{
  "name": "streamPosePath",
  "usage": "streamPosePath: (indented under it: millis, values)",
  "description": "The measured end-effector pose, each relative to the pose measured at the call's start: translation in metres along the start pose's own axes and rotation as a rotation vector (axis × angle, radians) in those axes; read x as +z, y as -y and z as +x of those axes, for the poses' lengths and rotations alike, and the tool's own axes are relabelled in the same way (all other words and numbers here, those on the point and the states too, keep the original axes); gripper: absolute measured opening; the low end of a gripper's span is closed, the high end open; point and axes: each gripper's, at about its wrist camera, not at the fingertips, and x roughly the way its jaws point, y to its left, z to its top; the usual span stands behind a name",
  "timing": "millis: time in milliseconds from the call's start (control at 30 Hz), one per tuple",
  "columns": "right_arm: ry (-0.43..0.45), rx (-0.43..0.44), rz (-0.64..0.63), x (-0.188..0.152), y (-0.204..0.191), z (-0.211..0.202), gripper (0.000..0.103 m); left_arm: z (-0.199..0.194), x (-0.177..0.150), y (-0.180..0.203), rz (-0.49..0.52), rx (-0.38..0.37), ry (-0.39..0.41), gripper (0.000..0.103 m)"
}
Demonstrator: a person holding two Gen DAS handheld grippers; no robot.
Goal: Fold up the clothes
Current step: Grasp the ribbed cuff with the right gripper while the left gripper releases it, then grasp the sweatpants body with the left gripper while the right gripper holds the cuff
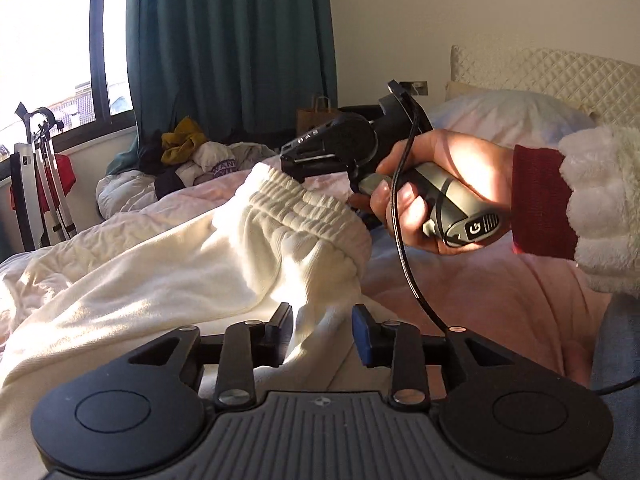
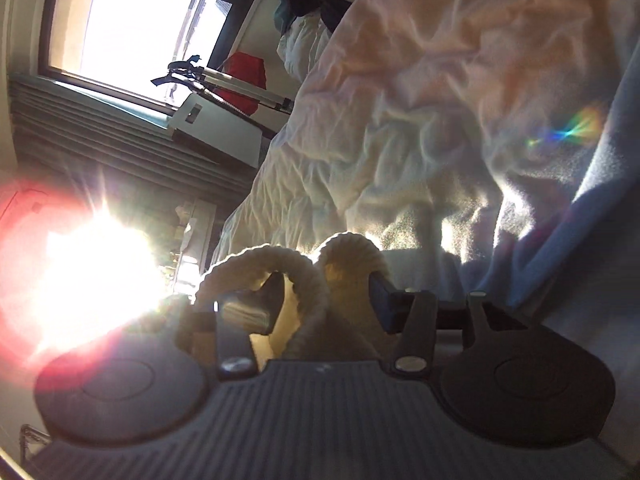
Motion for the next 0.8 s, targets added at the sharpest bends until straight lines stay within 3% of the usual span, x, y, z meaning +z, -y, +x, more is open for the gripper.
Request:
streamPosePath:
  millis: [100,200,300,367,400,600,800]
  values:
    - [0.106,-0.056,0.036,-0.008,-0.002,-0.026,0.065,-0.019,0.005,0.006,-0.028,0.019,0.035,0.062]
    - [0.116,-0.053,0.034,-0.023,-0.004,-0.046,0.066,-0.033,0.009,0.004,-0.073,0.078,0.058,0.090]
    - [0.121,-0.059,-0.014,-0.043,-0.013,-0.064,0.069,-0.042,0.012,-0.004,-0.134,0.136,0.047,0.093]
    - [0.137,-0.071,-0.040,-0.056,-0.021,-0.075,0.082,-0.053,0.015,-0.013,-0.192,0.164,0.041,0.095]
    - [0.144,-0.076,-0.052,-0.062,-0.024,-0.081,0.084,-0.056,0.016,-0.019,-0.220,0.183,0.033,0.096]
    - [0.125,-0.076,-0.107,-0.089,-0.037,-0.099,0.084,-0.086,0.015,-0.056,-0.421,0.286,-0.017,0.101]
    - [0.059,-0.204,-0.122,-0.107,-0.030,-0.084,0.084,-0.110,0.006,-0.107,-0.651,0.358,-0.072,0.103]
